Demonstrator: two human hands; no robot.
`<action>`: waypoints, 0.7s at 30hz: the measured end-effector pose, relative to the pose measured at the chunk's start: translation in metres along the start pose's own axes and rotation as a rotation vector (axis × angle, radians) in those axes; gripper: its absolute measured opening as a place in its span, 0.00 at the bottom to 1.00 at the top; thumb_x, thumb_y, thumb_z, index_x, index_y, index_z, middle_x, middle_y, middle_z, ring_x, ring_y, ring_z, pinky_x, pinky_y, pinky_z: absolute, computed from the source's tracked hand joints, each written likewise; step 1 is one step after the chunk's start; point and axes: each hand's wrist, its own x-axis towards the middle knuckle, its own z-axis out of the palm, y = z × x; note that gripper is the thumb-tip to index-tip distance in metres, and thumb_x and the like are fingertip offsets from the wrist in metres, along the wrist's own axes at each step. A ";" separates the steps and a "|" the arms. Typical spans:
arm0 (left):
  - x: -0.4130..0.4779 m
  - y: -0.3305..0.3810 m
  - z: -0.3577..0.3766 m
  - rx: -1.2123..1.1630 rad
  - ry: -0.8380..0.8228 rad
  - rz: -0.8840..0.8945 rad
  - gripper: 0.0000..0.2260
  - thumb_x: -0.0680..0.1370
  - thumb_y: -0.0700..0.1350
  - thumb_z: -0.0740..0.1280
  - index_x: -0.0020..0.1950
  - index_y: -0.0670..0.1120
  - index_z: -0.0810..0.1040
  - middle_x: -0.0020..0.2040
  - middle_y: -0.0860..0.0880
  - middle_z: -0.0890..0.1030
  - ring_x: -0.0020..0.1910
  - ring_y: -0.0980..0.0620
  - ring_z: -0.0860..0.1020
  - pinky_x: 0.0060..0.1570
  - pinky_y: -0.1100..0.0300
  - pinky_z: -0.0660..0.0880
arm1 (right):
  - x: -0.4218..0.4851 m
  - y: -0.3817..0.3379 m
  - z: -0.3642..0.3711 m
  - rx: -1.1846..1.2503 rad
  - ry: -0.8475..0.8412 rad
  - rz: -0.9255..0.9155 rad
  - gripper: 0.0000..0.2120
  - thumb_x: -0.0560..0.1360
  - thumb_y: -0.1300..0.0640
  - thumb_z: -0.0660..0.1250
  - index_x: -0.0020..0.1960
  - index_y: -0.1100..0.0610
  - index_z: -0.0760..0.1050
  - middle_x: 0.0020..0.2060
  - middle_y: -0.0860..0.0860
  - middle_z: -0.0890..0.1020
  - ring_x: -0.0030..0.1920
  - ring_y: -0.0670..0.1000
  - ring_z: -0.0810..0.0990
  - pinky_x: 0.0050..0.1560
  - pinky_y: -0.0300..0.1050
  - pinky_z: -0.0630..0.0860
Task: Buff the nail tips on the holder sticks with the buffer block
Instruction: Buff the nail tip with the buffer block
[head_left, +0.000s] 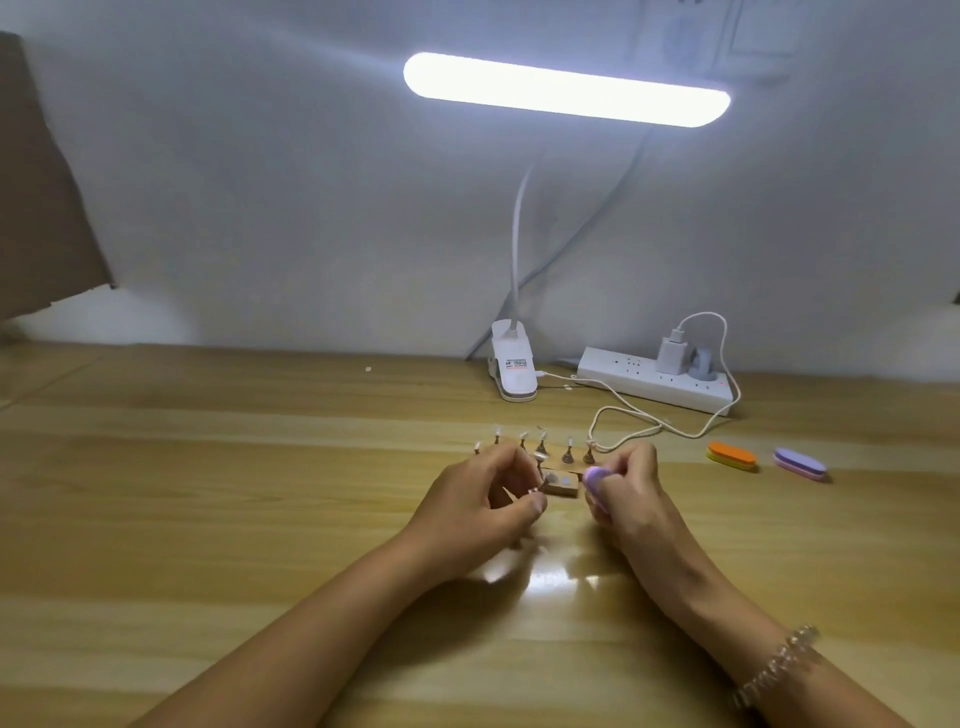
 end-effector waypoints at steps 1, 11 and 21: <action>0.000 0.001 0.001 0.022 0.002 0.006 0.07 0.75 0.44 0.70 0.43 0.54 0.74 0.37 0.58 0.80 0.31 0.57 0.78 0.35 0.59 0.77 | -0.001 0.001 0.001 -0.061 0.004 -0.029 0.10 0.81 0.53 0.62 0.49 0.58 0.63 0.37 0.52 0.73 0.34 0.48 0.69 0.39 0.46 0.66; -0.001 0.005 0.003 0.114 0.037 0.053 0.05 0.74 0.45 0.68 0.46 0.49 0.83 0.34 0.58 0.80 0.32 0.57 0.76 0.36 0.61 0.74 | -0.013 0.003 0.004 -0.424 -0.024 -0.360 0.12 0.75 0.43 0.63 0.52 0.45 0.63 0.45 0.43 0.75 0.30 0.47 0.76 0.36 0.48 0.74; 0.001 -0.001 0.000 0.089 -0.011 0.079 0.06 0.80 0.41 0.67 0.49 0.49 0.83 0.39 0.57 0.82 0.37 0.54 0.78 0.44 0.53 0.77 | -0.009 0.000 0.000 -0.269 -0.056 -0.299 0.17 0.72 0.55 0.74 0.57 0.49 0.71 0.42 0.45 0.80 0.27 0.50 0.75 0.32 0.43 0.72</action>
